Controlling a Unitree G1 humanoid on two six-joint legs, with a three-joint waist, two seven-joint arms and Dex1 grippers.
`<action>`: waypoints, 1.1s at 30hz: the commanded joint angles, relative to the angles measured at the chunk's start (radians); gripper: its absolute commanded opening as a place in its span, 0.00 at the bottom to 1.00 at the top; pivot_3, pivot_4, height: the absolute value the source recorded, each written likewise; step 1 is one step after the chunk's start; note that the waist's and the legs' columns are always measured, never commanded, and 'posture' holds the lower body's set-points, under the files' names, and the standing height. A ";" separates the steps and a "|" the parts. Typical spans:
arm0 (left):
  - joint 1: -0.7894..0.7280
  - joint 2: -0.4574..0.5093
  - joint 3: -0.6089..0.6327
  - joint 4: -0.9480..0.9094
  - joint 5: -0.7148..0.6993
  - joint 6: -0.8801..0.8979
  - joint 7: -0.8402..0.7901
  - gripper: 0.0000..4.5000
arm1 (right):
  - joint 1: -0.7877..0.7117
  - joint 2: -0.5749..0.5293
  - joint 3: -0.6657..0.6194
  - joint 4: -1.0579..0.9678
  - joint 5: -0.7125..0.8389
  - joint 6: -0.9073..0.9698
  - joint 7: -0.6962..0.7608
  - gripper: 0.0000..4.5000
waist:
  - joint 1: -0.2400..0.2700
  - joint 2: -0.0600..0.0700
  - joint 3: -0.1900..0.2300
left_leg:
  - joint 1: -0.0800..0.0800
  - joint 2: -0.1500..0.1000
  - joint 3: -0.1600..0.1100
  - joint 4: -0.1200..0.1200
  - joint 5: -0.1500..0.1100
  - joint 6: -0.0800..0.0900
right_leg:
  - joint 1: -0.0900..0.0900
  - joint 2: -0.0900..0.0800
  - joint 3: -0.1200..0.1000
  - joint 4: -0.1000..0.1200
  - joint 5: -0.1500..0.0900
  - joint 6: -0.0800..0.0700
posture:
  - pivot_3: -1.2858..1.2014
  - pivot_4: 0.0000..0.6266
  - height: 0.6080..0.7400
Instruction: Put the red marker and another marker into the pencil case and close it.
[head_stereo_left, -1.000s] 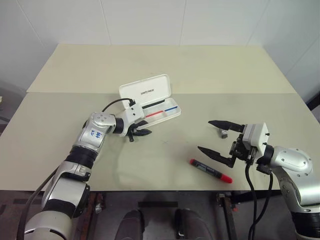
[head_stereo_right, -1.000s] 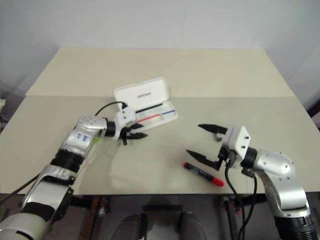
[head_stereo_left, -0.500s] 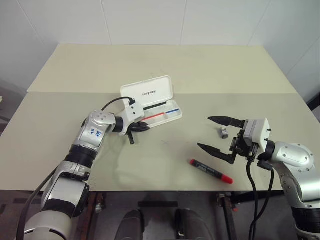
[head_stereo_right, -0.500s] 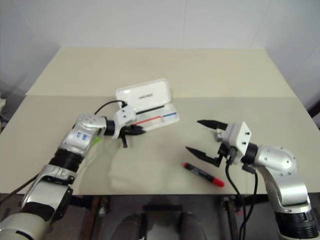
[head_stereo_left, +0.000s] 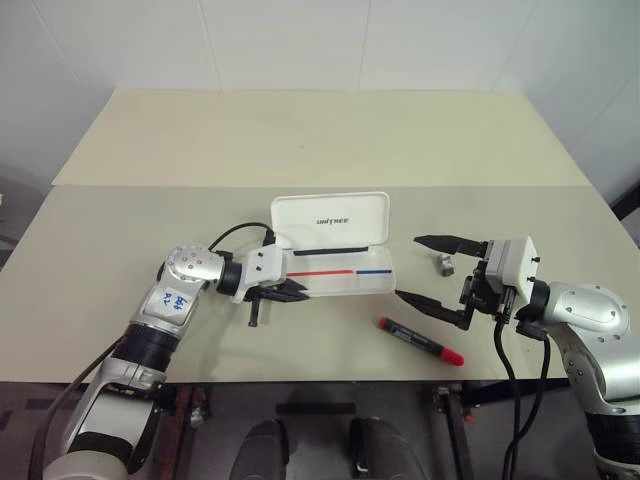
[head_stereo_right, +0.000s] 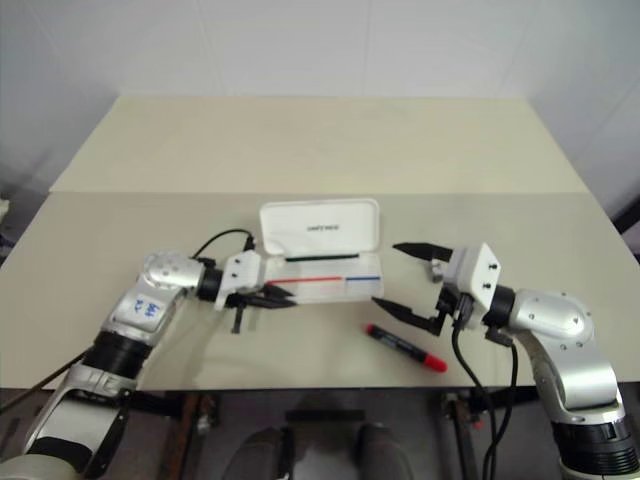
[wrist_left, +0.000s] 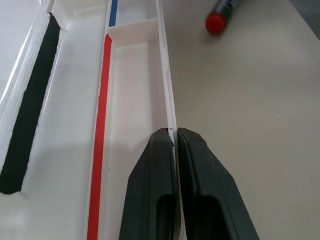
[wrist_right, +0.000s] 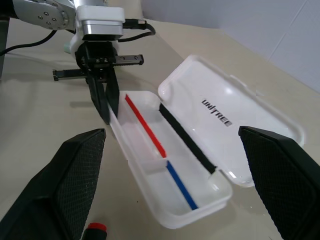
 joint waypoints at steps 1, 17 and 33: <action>-0.005 0.019 0.017 -0.014 -0.004 -0.026 0.004 0.01 | 0.000 -0.013 -0.023 -0.022 0.024 0.000 0.004 1.00 | 0.000 0.000 0.000 | 0.000 0.000 0.000 0.000 0.000 0.000 | 0.000 0.000 0.000 0.000 0.000 0.000 | 0.52 0.24 1.00; 0.037 0.020 -0.029 -0.085 -0.005 0.047 -0.039 0.47 | 0.026 -0.015 -0.028 -0.053 0.031 0.019 -0.011 1.00 | 0.000 0.000 0.000 | 0.000 0.000 0.000 0.000 0.000 0.000 | 0.000 0.000 0.000 0.000 0.000 0.000 | 0.52 0.24 1.00; 0.073 0.013 0.064 -0.164 -0.119 0.053 -0.024 1.00 | 0.008 0.000 -0.010 -0.009 0.028 0.008 0.002 1.00 | 0.000 0.000 0.000 | 0.000 0.000 -0.001 0.001 0.000 0.000 | 0.000 0.000 0.000 0.000 0.000 0.000 | 0.52 0.24 1.00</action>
